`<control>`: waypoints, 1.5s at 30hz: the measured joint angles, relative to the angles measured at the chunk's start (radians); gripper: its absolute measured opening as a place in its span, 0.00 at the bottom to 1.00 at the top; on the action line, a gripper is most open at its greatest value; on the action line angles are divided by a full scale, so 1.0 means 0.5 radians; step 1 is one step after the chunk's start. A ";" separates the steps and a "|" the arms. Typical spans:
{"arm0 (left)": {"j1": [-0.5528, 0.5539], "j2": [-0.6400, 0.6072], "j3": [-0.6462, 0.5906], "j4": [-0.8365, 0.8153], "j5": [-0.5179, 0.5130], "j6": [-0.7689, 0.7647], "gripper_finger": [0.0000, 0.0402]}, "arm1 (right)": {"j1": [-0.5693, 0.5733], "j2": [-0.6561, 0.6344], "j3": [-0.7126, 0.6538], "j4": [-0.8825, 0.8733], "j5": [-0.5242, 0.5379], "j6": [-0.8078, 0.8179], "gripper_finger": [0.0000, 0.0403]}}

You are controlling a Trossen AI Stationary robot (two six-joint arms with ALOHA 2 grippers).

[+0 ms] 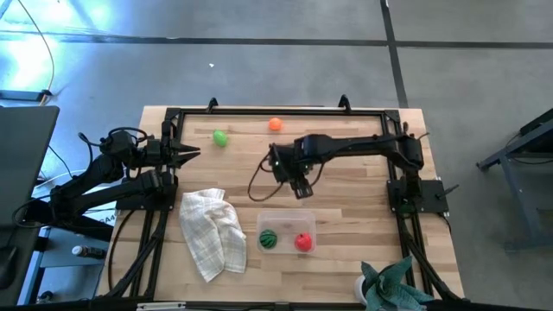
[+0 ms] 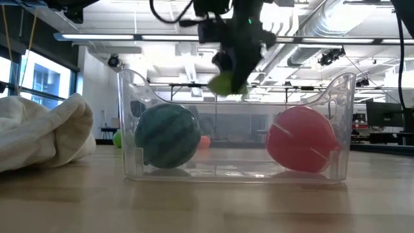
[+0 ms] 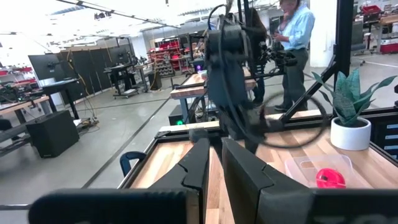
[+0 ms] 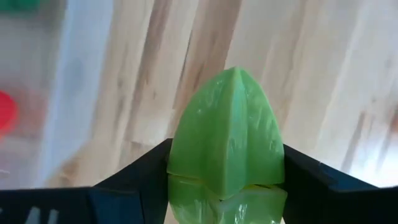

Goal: Pick and placing Produce into tupperware
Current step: Put the green starfruit into the transparent bin

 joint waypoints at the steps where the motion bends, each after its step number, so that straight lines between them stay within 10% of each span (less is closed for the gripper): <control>1: 0.000 0.000 0.000 0.000 0.000 0.000 0.09 | -0.006 0.000 0.066 -0.043 -0.024 0.057 0.54; 16: 0.000 0.000 0.000 0.000 0.000 -0.001 0.09 | 0.179 -0.004 0.829 -0.337 -0.370 0.583 0.54; 31: 0.000 0.000 0.000 0.000 0.000 0.000 0.09 | 0.688 0.061 0.852 -0.321 0.109 1.498 0.54; 45: 0.000 0.000 0.000 0.000 0.000 0.000 0.09 | 0.761 0.641 0.850 -0.382 -0.030 1.749 0.54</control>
